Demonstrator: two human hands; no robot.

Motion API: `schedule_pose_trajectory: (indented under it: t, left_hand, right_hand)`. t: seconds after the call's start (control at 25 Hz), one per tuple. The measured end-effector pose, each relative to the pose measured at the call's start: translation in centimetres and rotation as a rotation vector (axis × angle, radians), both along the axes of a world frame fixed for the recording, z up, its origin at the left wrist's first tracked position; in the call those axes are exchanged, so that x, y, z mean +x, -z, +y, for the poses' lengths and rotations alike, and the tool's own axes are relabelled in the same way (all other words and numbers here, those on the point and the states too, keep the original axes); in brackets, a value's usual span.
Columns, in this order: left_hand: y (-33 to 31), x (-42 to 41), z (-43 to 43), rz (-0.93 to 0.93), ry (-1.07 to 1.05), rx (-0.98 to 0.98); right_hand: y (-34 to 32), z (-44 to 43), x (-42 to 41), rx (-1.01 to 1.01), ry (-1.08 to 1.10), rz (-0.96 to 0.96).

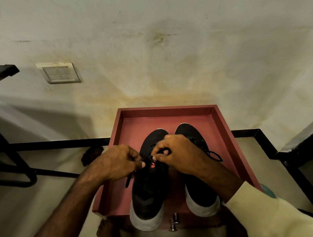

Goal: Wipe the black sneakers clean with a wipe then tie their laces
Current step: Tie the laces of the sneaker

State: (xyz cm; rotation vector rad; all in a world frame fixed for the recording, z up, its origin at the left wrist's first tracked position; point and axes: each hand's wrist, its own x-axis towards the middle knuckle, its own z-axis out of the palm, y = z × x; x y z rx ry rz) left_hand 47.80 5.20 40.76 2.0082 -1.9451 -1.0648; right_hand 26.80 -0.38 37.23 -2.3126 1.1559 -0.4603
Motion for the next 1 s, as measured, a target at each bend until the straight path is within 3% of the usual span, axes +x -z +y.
schedule_pose_trajectory:
  t: [0.2,0.4,0.56,0.76,0.88,1.0]
  left_hand:
    - [0.5,0.7,0.2,0.047,-0.057,0.022]
    - [1.1,0.9,0.5,0.332,-0.193,0.12]
    - [1.4,0.9,0.4,0.415,-0.241,0.158]
    - [1.3,0.8,0.4,0.374,-0.246,0.154]
    - [1.5,0.0,0.4,0.209,-0.252,0.056]
    - [1.2,-0.4,0.6,0.194,-0.308,-0.072]
  right_hand:
    - [-0.3,0.0,0.4,-0.044,-0.065,0.03]
    - [-0.7,0.1,0.7,-0.095,-0.087,0.038]
    - [0.1,0.4,1.5,-0.132,-0.075,0.027]
    - [0.5,0.3,1.1,-0.077,-0.153,-0.031]
    - [0.3,0.1,0.8,-0.075,-0.195,-0.042]
    - [0.3,-0.6,0.2,-0.07,-0.175,-0.077]
